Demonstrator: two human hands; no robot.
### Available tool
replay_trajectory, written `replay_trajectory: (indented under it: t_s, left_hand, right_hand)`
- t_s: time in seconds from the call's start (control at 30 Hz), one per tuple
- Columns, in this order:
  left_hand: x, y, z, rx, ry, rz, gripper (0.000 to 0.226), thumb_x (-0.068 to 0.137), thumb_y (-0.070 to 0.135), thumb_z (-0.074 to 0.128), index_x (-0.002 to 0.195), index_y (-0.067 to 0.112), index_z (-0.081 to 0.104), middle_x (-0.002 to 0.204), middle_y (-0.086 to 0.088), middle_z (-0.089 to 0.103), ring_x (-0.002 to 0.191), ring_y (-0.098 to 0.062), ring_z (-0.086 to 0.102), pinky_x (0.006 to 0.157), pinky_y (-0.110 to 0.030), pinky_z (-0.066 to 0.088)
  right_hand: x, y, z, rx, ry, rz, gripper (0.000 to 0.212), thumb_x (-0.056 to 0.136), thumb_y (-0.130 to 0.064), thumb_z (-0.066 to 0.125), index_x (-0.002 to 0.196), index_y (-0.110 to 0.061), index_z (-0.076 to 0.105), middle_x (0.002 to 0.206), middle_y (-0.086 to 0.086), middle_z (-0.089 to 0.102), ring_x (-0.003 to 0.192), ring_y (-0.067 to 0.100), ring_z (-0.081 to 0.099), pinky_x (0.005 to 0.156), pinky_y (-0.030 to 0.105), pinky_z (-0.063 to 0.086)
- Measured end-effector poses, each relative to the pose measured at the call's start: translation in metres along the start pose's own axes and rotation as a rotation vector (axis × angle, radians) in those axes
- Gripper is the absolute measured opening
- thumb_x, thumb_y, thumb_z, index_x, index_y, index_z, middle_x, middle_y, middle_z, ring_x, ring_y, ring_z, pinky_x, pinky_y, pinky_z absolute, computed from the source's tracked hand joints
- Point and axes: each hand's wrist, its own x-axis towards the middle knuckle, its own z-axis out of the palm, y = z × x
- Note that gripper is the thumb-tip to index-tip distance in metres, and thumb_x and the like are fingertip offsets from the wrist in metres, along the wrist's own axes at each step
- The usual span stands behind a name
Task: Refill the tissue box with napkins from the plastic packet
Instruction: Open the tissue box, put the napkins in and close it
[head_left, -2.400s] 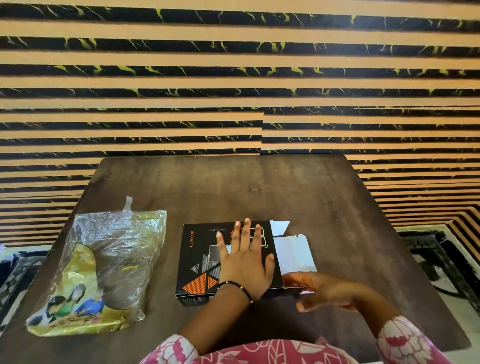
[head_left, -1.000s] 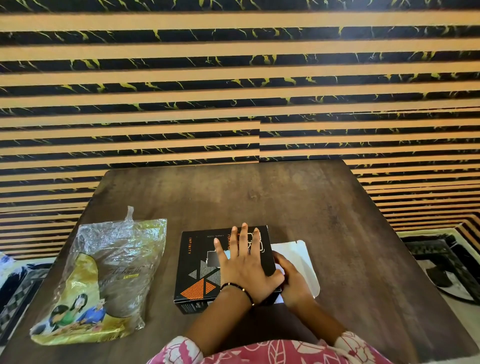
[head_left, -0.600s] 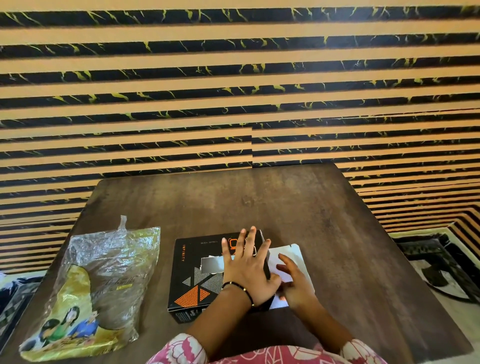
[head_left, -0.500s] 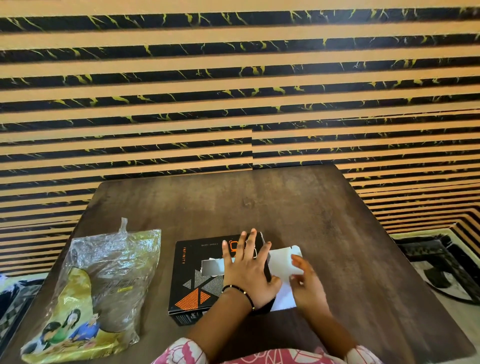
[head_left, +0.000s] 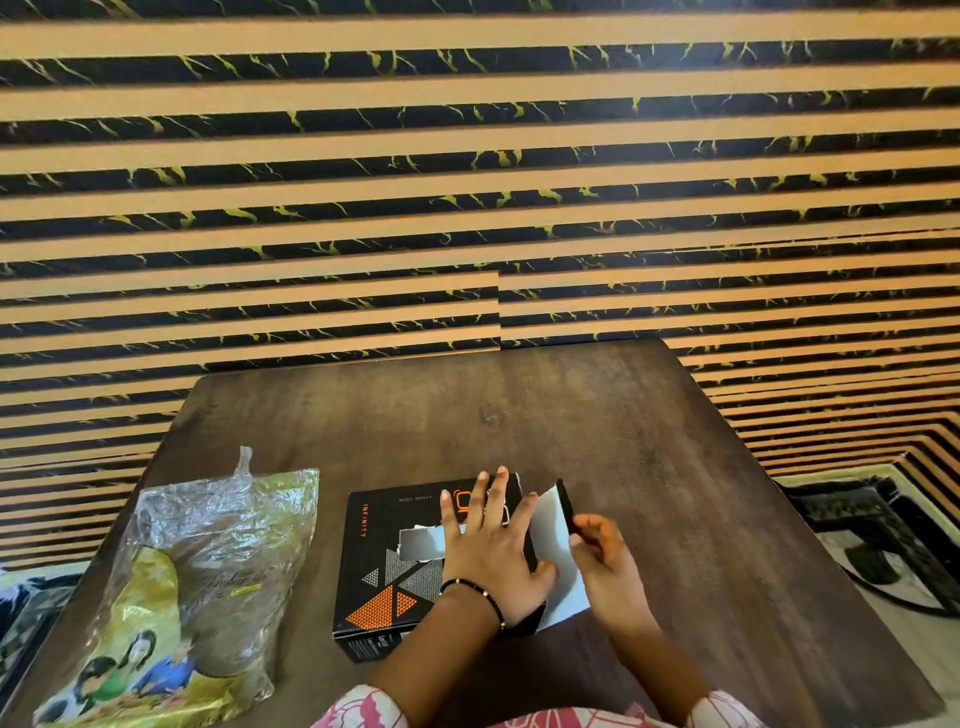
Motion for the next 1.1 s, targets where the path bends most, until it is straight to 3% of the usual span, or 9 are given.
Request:
replay_trajectory:
  t_s: [0.2,0.3,0.4,0.53,0.6,0.67,0.8,0.93,1.1]
  left_hand:
    - [-0.002,0.000,0.001,-0.006,0.026,0.013,0.077,0.075,0.057,0.031,0.144,0.034,0.004,0.156,-0.002,-0.016,0.143,-0.024,-0.020,0.107,-0.055,-0.022]
    - [-0.002,0.000,0.001,-0.011,0.046,0.013,0.084,0.069,0.061,0.013,0.145,0.030,-0.002,0.157,-0.001,-0.016,0.143,-0.022,-0.020,0.102,-0.050,-0.031]
    - [-0.003,0.000,0.001,-0.008,0.060,0.000,0.086,0.069,0.063,0.008,0.145,0.026,-0.007,0.157,-0.002,-0.016,0.143,-0.021,-0.019,0.098,-0.048,-0.033]
    - [-0.004,0.000,0.001,-0.016,0.060,-0.005,0.087,0.070,0.061,0.003,0.145,0.021,-0.010,0.157,-0.002,-0.016,0.143,-0.019,-0.019,0.104,-0.050,-0.028]
    - [-0.003,0.000,0.001,-0.029,0.056,-0.012,0.085,0.070,0.057,-0.002,0.145,0.019,-0.011,0.157,-0.002,-0.015,0.143,-0.018,-0.019,0.107,-0.051,-0.024]
    - [-0.002,0.000,0.001,-0.035,0.059,-0.021,0.083,0.070,0.053,-0.005,0.145,0.018,-0.010,0.157,-0.002,-0.014,0.143,-0.018,-0.018,0.110,-0.052,-0.022]
    - [-0.003,0.000,0.001,-0.037,0.053,-0.022,0.080,0.072,0.053,-0.006,0.145,0.019,-0.010,0.157,-0.001,-0.015,0.143,-0.017,-0.019,0.107,-0.050,-0.025]
    - [-0.002,-0.001,0.001,-0.036,0.047,-0.016,0.080,0.073,0.056,-0.008,0.144,0.020,-0.012,0.156,-0.001,-0.017,0.142,-0.017,-0.021,0.100,-0.047,-0.031]
    - [-0.001,0.000,0.000,-0.039,0.041,-0.016,0.078,0.076,0.056,-0.006,0.145,0.020,-0.010,0.157,-0.002,-0.015,0.142,-0.018,-0.020,0.109,-0.052,-0.022]
  right_hand:
    - [-0.004,-0.003,0.004,0.072,-0.039,-0.012,0.042,0.094,-0.008,0.046,0.135,-0.012,0.038,0.133,0.003,0.046,0.122,0.016,0.044,0.101,0.029,0.036]
    - [-0.009,-0.008,0.006,0.194,-0.121,-0.049,0.045,0.091,0.002,0.047,0.128,-0.024,0.042,0.130,-0.003,0.049,0.115,0.003,0.049,0.097,0.017,0.040]
    - [-0.016,-0.013,0.010,0.298,-0.194,-0.058,0.050,0.091,0.005,0.043,0.125,-0.031,0.042,0.129,-0.009,0.050,0.119,0.004,0.049,0.102,0.022,0.040]
    - [-0.020,-0.018,0.009,0.375,-0.234,-0.030,0.049,0.093,0.003,0.039,0.130,-0.029,0.036,0.121,-0.018,0.048,0.102,-0.007,0.052,0.086,0.008,0.046]
    - [-0.021,-0.020,0.011,0.405,-0.292,-0.002,0.050,0.094,0.000,0.037,0.126,-0.038,0.035,0.123,-0.018,0.048,0.108,-0.003,0.052,0.095,0.016,0.045]
    - [-0.022,-0.021,0.016,0.418,-0.348,0.026,0.052,0.095,-0.002,0.036,0.127,-0.043,0.031,0.133,-0.015,0.041,0.124,0.006,0.043,0.110,0.030,0.035]
    - [-0.020,-0.015,0.020,0.430,-0.351,0.067,0.052,0.096,-0.009,0.036,0.132,-0.045,0.027,0.133,-0.014,0.037,0.126,0.009,0.038,0.113,0.034,0.030]
    - [-0.020,-0.005,0.027,0.540,-0.367,0.116,0.048,0.097,-0.011,0.034,0.138,-0.036,0.031,0.136,-0.010,0.040,0.126,0.011,0.040,0.106,0.032,0.035]
    - [-0.022,-0.003,0.030,0.722,-0.405,0.207,0.045,0.095,-0.008,0.033,0.132,-0.030,0.041,0.126,-0.005,0.056,0.117,0.011,0.053,0.085,0.026,0.053]
